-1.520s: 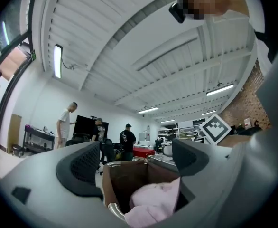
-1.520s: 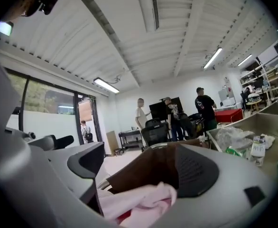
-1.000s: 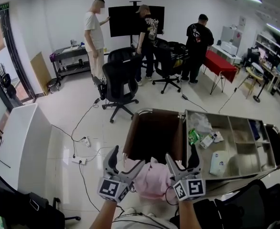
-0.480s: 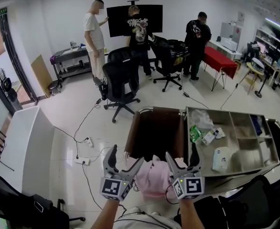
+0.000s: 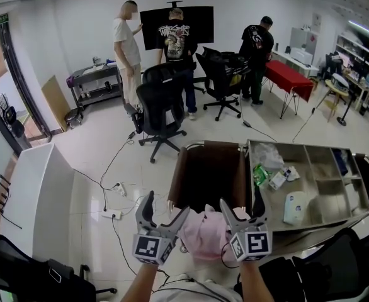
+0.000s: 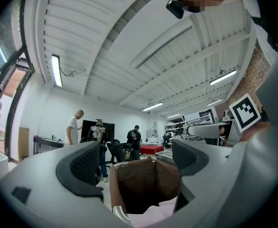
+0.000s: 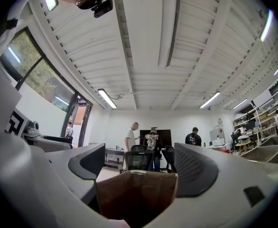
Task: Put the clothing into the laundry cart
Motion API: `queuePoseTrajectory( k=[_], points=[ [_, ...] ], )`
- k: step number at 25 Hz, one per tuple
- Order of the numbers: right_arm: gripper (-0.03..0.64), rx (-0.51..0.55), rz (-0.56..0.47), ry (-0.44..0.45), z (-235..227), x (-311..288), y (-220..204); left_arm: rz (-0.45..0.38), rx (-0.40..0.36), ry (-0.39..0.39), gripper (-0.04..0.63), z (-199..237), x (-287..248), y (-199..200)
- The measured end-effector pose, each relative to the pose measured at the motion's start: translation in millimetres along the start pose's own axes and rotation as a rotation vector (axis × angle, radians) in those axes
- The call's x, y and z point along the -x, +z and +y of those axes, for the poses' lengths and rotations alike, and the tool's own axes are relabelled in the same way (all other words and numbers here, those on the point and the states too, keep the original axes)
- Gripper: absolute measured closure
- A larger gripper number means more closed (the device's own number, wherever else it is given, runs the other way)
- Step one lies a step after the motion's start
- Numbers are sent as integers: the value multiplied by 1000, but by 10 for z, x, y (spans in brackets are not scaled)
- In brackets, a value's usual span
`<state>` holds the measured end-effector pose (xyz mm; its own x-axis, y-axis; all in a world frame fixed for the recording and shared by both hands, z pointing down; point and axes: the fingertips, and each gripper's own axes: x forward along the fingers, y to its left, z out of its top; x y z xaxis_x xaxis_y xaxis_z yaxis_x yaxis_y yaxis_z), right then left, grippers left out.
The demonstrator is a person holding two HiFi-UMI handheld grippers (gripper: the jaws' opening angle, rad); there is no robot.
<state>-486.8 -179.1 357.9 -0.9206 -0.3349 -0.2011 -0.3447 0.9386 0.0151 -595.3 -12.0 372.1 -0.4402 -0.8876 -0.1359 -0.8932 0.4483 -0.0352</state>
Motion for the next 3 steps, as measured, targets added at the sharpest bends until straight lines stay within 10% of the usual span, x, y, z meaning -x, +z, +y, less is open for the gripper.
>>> queuePoseTrajectory(
  k=[3],
  points=[
    [138,6,-11,9,7,-9,-8,-1,28,17,138,23,1,46]
  ],
)
